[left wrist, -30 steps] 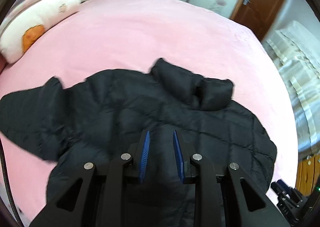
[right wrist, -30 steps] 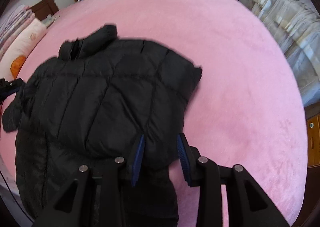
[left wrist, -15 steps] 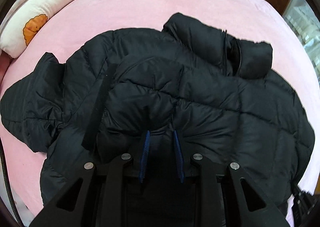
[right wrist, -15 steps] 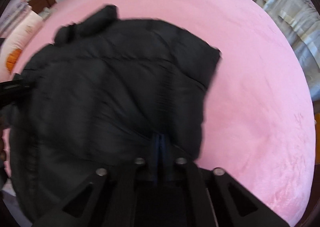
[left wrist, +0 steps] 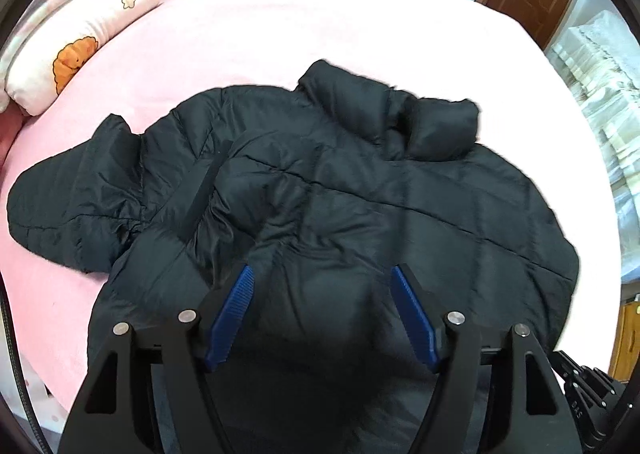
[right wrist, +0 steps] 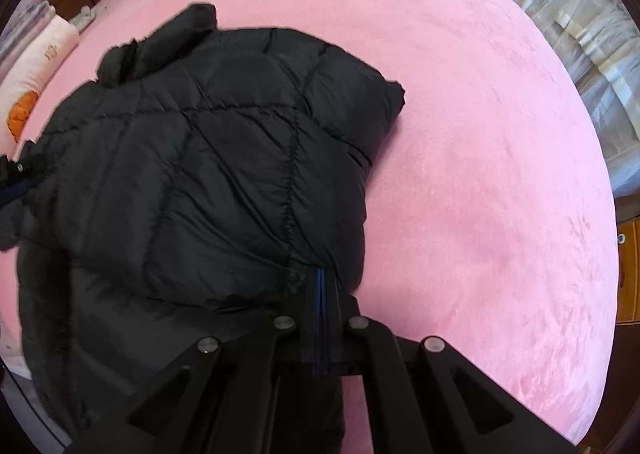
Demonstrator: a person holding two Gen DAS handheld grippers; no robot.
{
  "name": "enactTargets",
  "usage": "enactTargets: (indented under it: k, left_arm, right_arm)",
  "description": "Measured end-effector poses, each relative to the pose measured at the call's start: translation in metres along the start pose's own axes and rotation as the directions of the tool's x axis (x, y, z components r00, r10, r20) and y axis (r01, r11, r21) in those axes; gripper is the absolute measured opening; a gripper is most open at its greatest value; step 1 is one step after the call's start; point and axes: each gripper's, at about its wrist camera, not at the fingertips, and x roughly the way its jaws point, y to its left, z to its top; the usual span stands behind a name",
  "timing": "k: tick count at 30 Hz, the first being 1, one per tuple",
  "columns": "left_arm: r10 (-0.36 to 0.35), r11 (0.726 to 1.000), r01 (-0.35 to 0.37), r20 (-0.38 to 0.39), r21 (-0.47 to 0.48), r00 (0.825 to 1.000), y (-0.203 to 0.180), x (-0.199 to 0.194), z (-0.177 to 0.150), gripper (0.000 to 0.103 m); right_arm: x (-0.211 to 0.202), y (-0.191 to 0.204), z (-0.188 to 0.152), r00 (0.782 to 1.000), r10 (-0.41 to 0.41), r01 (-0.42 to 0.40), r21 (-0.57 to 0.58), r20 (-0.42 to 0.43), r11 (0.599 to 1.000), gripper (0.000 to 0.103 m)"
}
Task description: Fold large clothes
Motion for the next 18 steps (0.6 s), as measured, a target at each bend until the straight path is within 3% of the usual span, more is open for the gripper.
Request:
enactTargets:
  k: [7, 18]
  left_arm:
    - [-0.047, 0.998, 0.048, 0.019, -0.038, 0.999, -0.010, -0.071, -0.007, 0.071]
    - [-0.081, 0.990, 0.091, 0.096, -0.104, 0.992, -0.014, -0.173, -0.032, 0.073]
  right_arm:
    - [-0.056, 0.008, 0.008, 0.997, 0.071, -0.071, -0.001, 0.027, 0.997, 0.000]
    - [-0.128, 0.017, 0.012, 0.996, 0.060, -0.057, -0.055, 0.058, 0.997, 0.003]
